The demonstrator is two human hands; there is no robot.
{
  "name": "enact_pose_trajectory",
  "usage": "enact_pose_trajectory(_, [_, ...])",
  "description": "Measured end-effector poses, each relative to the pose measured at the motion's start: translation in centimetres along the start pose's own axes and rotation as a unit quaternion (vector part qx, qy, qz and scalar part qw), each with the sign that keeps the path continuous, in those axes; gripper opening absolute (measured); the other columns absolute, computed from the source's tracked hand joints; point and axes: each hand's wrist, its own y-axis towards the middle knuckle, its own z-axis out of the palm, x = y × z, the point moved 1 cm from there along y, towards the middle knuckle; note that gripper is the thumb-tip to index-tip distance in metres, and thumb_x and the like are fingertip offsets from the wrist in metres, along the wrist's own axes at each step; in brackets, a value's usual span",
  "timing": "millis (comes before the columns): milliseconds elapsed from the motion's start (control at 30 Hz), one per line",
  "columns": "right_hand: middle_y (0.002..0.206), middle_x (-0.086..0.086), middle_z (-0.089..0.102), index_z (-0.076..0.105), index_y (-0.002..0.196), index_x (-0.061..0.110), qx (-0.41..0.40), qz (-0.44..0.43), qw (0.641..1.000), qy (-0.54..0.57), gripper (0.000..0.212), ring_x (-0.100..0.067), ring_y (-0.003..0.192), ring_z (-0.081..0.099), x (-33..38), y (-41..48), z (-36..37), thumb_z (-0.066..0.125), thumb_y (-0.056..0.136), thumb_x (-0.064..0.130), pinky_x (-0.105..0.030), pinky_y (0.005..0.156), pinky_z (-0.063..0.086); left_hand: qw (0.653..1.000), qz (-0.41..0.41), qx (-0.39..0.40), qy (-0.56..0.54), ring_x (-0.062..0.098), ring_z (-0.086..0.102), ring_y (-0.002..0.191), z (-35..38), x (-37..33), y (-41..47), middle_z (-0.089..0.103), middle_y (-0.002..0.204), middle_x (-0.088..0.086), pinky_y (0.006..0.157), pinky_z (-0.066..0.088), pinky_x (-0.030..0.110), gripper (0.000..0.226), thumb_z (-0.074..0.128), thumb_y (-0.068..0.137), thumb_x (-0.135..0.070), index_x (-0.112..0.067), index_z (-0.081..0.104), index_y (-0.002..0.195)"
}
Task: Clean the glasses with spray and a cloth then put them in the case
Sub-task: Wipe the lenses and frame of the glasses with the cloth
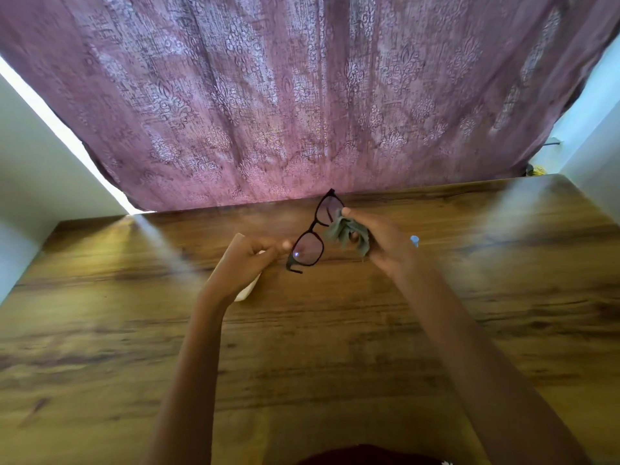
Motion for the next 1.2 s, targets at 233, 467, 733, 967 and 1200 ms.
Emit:
enact_pose_trajectory(233, [0.081,-0.002,0.060,0.062,0.119,0.003,0.004,0.101,0.994,0.051,0.033,-0.004,0.058,0.053,-0.1,0.7,-1.3,0.055,0.093,0.021,-0.009,0.047,0.040,0.992,-0.013,0.106,-0.071,0.004,0.063,0.109,0.4,-0.4,-0.1,0.072,0.108,-0.010,0.089,0.045,0.009,0.033,0.066,0.077,-0.046,-0.029,0.074,0.104])
enact_pose_trajectory(467, [0.084,-0.006,0.066,0.065,0.096,0.003,-0.016,0.097,0.981,0.167,0.014,-0.005,0.059,0.063,-0.8,1.0,-1.5,0.059,0.092,0.015,-0.011,0.046,0.049,0.988,-0.044,0.081,-0.123,0.001,0.067,0.095,2.0,-1.7,0.8,0.075,0.095,-0.011,0.080,0.047,0.010,0.010,0.071,0.078,-0.027,-0.031,0.077,0.085])
enact_pose_trajectory(733, [0.095,-0.011,0.068,0.062,0.110,-0.003,0.030,0.087,0.986,0.140,0.043,-0.013,0.082,0.065,-2.2,-0.4,-1.9,0.070,0.075,0.019,-0.017,0.061,0.052,0.966,-0.079,-0.047,-0.243,0.008,0.067,0.100,3.1,-2.7,2.7,0.075,0.099,0.004,0.083,0.045,0.013,0.026,0.076,0.071,-0.033,-0.014,0.076,0.089])
enact_pose_trajectory(967, [0.093,-0.008,0.071,0.069,0.103,0.003,0.067,0.050,0.988,0.130,0.029,-0.014,0.081,0.065,-2.2,-2.0,0.4,0.068,0.076,0.010,-0.017,0.059,0.052,0.960,-0.111,-0.051,-0.251,0.005,0.068,0.090,3.7,-3.7,3.5,0.075,0.095,0.003,0.075,0.049,0.009,0.020,0.071,0.082,-0.022,-0.009,0.074,0.096])
enact_pose_trajectory(1200, [0.083,-0.001,0.074,0.068,0.097,0.006,0.040,-0.017,0.997,0.062,0.023,-0.012,0.077,0.070,-2.1,-1.8,1.7,0.071,0.074,0.009,-0.021,0.059,0.055,0.945,-0.170,-0.040,-0.275,0.007,0.062,0.079,4.7,-4.1,3.9,0.071,0.081,-0.002,0.069,0.047,0.016,0.018,0.072,0.077,-0.032,-0.017,0.073,0.087])
